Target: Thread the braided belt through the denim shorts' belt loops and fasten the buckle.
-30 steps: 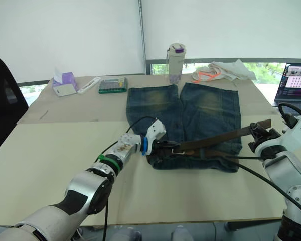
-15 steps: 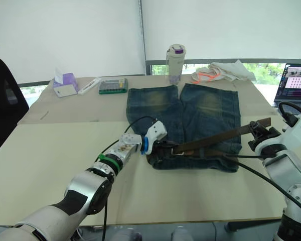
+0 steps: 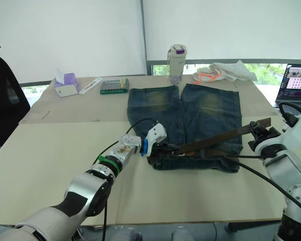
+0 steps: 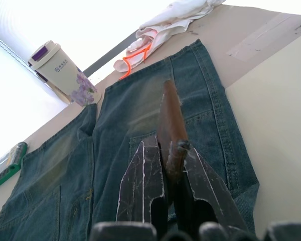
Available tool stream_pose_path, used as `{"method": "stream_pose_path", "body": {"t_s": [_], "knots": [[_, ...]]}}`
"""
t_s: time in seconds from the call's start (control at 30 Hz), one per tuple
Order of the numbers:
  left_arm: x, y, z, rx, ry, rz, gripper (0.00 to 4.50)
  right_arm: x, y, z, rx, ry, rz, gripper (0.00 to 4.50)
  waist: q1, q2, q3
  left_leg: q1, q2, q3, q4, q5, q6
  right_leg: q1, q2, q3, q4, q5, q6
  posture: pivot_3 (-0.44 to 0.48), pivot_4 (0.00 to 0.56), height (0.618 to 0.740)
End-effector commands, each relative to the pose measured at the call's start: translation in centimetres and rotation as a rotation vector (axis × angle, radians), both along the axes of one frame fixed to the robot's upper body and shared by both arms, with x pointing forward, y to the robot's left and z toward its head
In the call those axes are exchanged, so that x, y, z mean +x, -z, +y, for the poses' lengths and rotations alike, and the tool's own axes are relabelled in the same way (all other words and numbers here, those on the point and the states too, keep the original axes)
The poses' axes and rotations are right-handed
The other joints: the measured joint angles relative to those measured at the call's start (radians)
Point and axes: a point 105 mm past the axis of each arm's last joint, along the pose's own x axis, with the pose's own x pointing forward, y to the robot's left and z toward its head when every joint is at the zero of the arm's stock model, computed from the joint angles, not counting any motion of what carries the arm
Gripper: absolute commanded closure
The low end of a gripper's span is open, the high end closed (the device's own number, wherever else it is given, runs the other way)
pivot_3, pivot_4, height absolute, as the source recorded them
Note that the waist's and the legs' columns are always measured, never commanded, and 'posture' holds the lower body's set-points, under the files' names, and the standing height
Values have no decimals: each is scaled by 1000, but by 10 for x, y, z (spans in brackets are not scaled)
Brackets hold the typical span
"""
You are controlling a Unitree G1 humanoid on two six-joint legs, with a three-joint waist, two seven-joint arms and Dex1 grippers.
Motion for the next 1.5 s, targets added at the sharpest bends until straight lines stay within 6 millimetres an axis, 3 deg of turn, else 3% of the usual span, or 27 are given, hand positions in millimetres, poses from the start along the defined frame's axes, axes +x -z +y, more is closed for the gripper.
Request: {"method": "stream_pose_path", "body": {"t_s": [0.03, 0.33, 0.53, 0.67, 0.73, 1.07, 1.3, 1.5], "knots": [[-12, 32, 6, 97, 7, 77, 4457, -3, -15, -3, -19, 4, -47, 4500, 0, 0, 0, 0, 0, 0, 0, 0, 0, 0, 0, 0, 0, 0, 0, 0, 150, 740], [-19, 57, 6, 241, -8, 172, 4457, -5, -21, -8, -30, 12, -55, 4500, 5, 0, 0, 7, 0, -1, 0, 0, 0, 12, 0, -2, -4, -1, 1, 0, 150, 740], [-28, 75, 10, 369, 12, 214, 4457, -12, -26, -31, -46, 106, -60, 4500, 17, -1, -1, 12, 0, -1, 0, 0, 0, 16, -1, -2, -4, -6, 9, 0, 150, 740], [-30, 81, 7, 395, -3, 206, 4457, -19, -20, -59, -22, 251, -35, 4500, 25, -2, -1, 13, 0, -1, 0, 0, 0, 18, -2, -2, -4, -6, 10, 0, 150, 740], [-32, 84, 3, 394, -7, 204, 4457, -24, -15, -73, -20, 341, -8, 4500, 31, -2, -1, 15, 0, -2, 0, 0, 0, 21, -3, -1, -5, -7, 11, 0, 150, 740], [-32, 90, -1, 331, -88, 176, 4457, -41, 1, -108, -85, 607, 86, 4500, 39, -2, -2, 16, -8, -3, 0, 0, 0, 27, -10, 0, -6, -11, 18, 0, 150, 740], [-34, 82, -7, 161, -104, 218, 4457, -42, 14, -107, -108, 628, 136, 4500, 32, -2, -2, 16, -15, -5, 0, 0, 0, 28, -18, 0, -5, -13, 23, 0, 150, 740], [-36, 79, -6, 41, -134, 258, 4457, -28, 15, -87, -90, 515, 120, 4500, 28, 0, -3, 16, -15, -8, 0, 0, 0, 29, -18, 0, -5, -14, 23, 0, 150, 740]]}}
